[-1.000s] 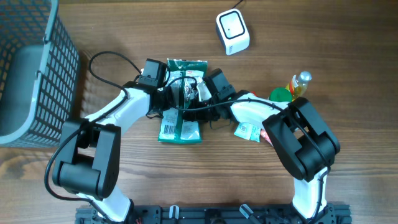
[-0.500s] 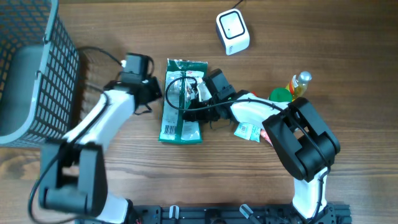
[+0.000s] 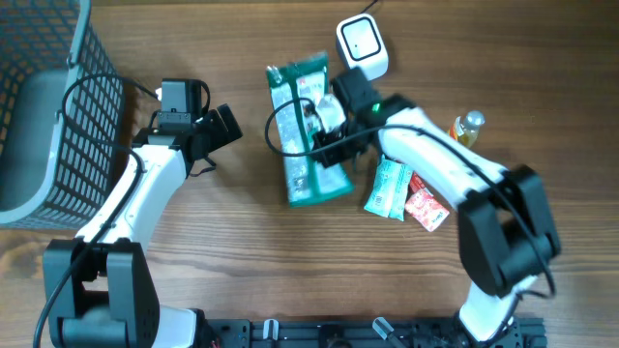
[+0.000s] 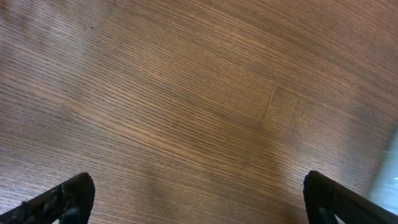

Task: Scan the item barcode
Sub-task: 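Release the left gripper and carry the gloves pack to the scanner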

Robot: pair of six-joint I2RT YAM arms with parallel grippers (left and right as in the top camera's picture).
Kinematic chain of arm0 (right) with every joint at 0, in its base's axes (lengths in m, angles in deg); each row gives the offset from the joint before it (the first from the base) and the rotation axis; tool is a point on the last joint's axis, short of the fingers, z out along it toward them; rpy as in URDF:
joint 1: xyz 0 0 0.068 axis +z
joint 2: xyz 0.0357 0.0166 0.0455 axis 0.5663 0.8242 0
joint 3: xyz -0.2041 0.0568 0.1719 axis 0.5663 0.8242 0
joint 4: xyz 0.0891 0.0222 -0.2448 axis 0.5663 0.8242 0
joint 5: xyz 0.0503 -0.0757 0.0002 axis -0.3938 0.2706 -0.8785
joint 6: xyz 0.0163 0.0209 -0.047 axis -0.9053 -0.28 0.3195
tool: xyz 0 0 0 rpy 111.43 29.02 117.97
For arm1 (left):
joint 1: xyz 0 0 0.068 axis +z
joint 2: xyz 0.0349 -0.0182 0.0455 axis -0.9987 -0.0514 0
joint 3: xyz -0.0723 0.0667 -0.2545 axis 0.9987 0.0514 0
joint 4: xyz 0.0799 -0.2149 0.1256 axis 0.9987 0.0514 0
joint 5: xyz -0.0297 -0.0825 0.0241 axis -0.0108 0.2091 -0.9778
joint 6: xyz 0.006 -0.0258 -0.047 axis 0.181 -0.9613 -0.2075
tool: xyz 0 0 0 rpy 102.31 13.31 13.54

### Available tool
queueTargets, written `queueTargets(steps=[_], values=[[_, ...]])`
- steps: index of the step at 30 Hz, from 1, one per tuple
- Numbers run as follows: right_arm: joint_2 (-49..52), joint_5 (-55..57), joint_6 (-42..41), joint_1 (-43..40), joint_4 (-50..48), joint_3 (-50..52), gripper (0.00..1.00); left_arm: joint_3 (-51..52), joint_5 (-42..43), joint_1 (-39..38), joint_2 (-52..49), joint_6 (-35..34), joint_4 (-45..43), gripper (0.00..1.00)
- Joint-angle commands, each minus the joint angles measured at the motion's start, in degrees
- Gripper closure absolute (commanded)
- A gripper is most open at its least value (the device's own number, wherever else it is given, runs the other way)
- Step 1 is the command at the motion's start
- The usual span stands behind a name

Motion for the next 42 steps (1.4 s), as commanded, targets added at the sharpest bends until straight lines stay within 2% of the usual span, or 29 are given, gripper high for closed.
queueTargets(steps=[1,3,8,15,18,23,30,33,38,42], values=[[-7.08,13.2,24.94,0.22,5.11,-10.56,0.96,-0.26,-0.57,0.22,0.22,0.07,-0.04,0.0],[-9.14,21.35,38.23,0.22,5.31,-14.29,0.96,-0.26,-0.57,0.22,0.22,0.07,-0.04,0.0],[-10.21,35.28,58.18,0.22,-2.8,-14.53,0.95,-0.26,-0.57,0.22,0.22,0.07,-0.04,0.0],[-4.98,43.06,68.02,-0.24,-20.09,-14.49,0.96,-0.26,-0.57,0.22,0.22,0.07,-0.04,0.0],[0.33,48.81,71.28,-1.49,-31.19,-14.49,0.96,-0.26,-0.57,0.22,0.22,0.07,-0.04,0.0],[6.97,49.07,71.54,-3.61,-42.42,-14.49,0.96,-0.26,-0.57,0.22,0.22,0.07,-0.04,0.0],[13.66,48.7,71.12,-4.02,-47.93,-14.47,0.96,-0.26,-0.57,0.22,0.22,0.07,-0.02,0.0],[15.54,46.82,69.46,-4.0,-48.0,-14.47,0.96,-0.26,-0.57,0.22,0.22,0.07,-0.02,0.0],[16.55,44.65,57.61,-3.72,-46.86,-14.47,0.96,-0.26,-0.57,0.22,0.22,0.07,-0.04,0.0],[16.55,44.63,56.3,-2.93,-43.91,-14.47,0.95,-0.26,-0.57,0.22,0.22,0.07,-0.04,0.0]])
